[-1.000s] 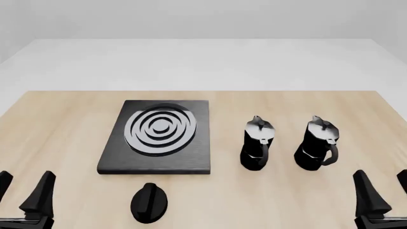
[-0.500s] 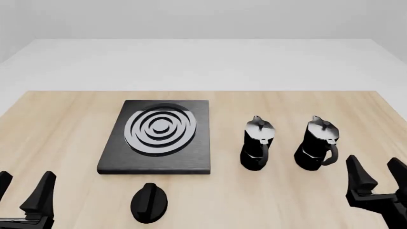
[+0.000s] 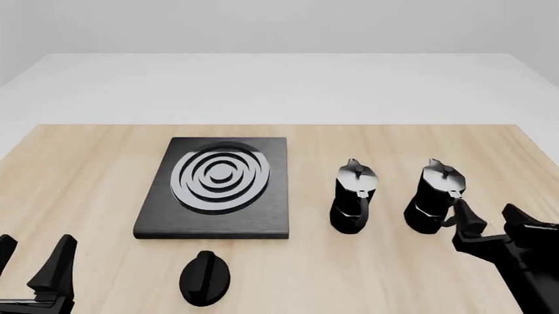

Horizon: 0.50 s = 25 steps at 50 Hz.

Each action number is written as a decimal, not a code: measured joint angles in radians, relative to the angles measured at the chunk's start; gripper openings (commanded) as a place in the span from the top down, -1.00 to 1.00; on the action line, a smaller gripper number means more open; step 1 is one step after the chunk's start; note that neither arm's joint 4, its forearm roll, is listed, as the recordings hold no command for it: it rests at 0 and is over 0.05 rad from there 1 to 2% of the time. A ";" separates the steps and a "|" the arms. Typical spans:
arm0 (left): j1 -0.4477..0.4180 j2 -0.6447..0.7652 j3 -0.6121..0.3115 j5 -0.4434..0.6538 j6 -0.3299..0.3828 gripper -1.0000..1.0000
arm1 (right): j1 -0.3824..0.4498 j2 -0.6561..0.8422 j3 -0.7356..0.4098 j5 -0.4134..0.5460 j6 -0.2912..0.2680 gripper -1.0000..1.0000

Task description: Put the right moka pot on the stove.

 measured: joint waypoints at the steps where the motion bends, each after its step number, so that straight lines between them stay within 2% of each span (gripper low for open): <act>1: 0.000 0.000 0.000 0.000 0.000 -1.00 | 0.001 0.019 -0.002 -0.012 0.001 -1.00; 10: 0.000 0.000 0.000 0.000 0.000 -1.00 | 0.004 0.167 -0.027 -0.106 0.002 -1.00; 25: 0.000 0.000 0.000 0.000 0.000 -1.00 | 0.021 0.340 -0.079 -0.194 -0.006 -1.00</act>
